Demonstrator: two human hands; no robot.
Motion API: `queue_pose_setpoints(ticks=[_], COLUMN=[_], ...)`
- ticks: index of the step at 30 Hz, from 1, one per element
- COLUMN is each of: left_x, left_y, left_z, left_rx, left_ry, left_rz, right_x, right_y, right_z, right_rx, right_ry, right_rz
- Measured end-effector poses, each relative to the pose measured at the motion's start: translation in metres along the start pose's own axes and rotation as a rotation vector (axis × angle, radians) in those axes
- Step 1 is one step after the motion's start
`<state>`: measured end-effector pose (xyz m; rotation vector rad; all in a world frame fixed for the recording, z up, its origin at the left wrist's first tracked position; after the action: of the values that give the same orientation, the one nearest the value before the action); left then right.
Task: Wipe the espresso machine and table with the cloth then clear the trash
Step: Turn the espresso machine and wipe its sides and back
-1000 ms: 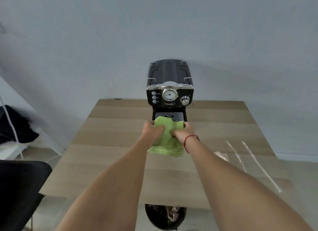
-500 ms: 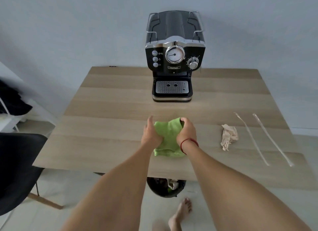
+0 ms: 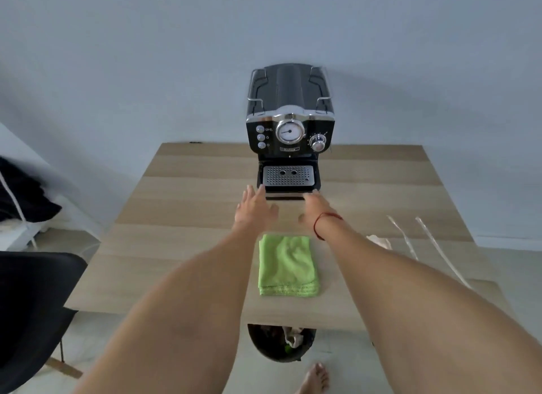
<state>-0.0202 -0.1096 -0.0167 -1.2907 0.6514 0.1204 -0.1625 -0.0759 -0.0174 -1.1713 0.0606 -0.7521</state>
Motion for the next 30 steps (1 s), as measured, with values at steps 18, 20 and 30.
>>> queue_pose_setpoints(ticks=[18, 20, 30], left_x=[-0.059, -0.058, -0.029], left_y=[-0.126, -0.122, -0.126], left_z=[-0.110, -0.118, -0.147], left_rx=[-0.247, -0.217, -0.194], left_ry=[-0.161, -0.196, -0.053], left_rz=[0.353, 0.332, 0.182], right_x=[0.083, 0.080, 0.087], right_y=[-0.195, -0.203, -0.188], right_z=[-0.068, -0.079, -0.102], right_rx=[-0.353, -0.370, -0.241], right_ry=[0.043, 0.126, 0.235], right_rz=[-0.302, -0.385, -0.606])
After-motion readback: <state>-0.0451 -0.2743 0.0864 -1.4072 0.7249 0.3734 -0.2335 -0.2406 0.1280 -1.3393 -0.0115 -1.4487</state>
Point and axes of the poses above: each hand's wrist, its own z-axis away from the middle knuckle, its own y-axis out of the palm, x = y × z, the point moved 6 cm from there along -z, towards the middle knuckle, and after that the axes turned 15 degrees about y, right-handed, at the moved point
